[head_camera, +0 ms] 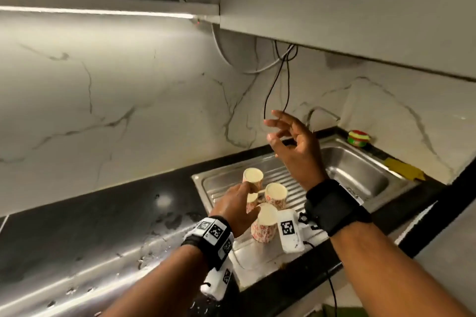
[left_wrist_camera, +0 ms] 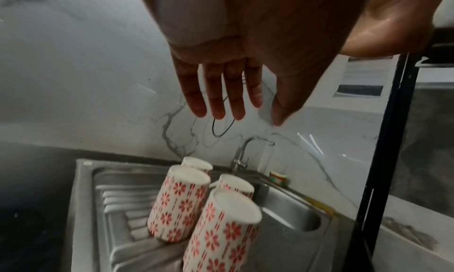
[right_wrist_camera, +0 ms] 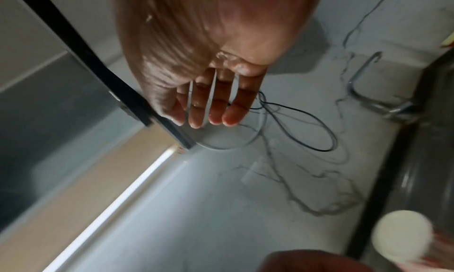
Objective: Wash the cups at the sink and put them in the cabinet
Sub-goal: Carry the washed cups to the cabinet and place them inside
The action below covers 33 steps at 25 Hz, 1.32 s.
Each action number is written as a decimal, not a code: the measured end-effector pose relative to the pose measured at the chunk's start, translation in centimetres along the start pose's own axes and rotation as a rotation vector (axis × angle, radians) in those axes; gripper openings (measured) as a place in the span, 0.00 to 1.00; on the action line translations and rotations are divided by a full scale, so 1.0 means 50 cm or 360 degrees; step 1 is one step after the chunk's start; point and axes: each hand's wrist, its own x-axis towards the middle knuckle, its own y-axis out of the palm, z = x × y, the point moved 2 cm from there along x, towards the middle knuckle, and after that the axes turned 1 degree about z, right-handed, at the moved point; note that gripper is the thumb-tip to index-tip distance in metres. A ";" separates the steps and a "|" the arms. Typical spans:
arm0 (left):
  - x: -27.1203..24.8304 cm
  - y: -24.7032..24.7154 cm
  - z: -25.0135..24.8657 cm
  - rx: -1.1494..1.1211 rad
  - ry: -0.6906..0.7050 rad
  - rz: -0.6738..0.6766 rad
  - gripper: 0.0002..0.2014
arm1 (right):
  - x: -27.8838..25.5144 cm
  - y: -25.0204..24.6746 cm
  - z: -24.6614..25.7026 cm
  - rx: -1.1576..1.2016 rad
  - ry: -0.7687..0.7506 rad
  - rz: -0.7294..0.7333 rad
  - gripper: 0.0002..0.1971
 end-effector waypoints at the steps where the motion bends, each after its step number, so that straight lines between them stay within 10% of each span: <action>1: 0.019 0.037 0.006 0.0048 -0.0063 0.0070 0.24 | 0.003 0.003 -0.065 -0.0054 0.0104 0.0070 0.21; 5: 0.086 0.169 0.029 0.0286 -0.0255 0.0296 0.40 | 0.017 0.010 -0.315 -0.0620 0.0546 0.0530 0.21; 11: 0.143 0.275 0.050 0.0332 -0.0343 0.0455 0.52 | -0.004 0.051 -0.552 -0.1364 0.0908 0.1279 0.46; 17: 0.133 0.261 0.052 0.0128 -0.0359 0.0399 0.47 | -0.029 0.049 -0.600 -0.1310 0.0888 0.1275 0.38; 23: 0.068 0.016 0.032 0.0047 -0.0224 0.0173 0.48 | 0.009 0.002 -0.409 -0.1107 0.0752 0.0859 0.41; 33: -0.093 -0.677 -0.050 0.0424 0.0080 -0.0615 0.48 | 0.160 0.125 0.207 0.0068 -0.0071 0.0324 0.36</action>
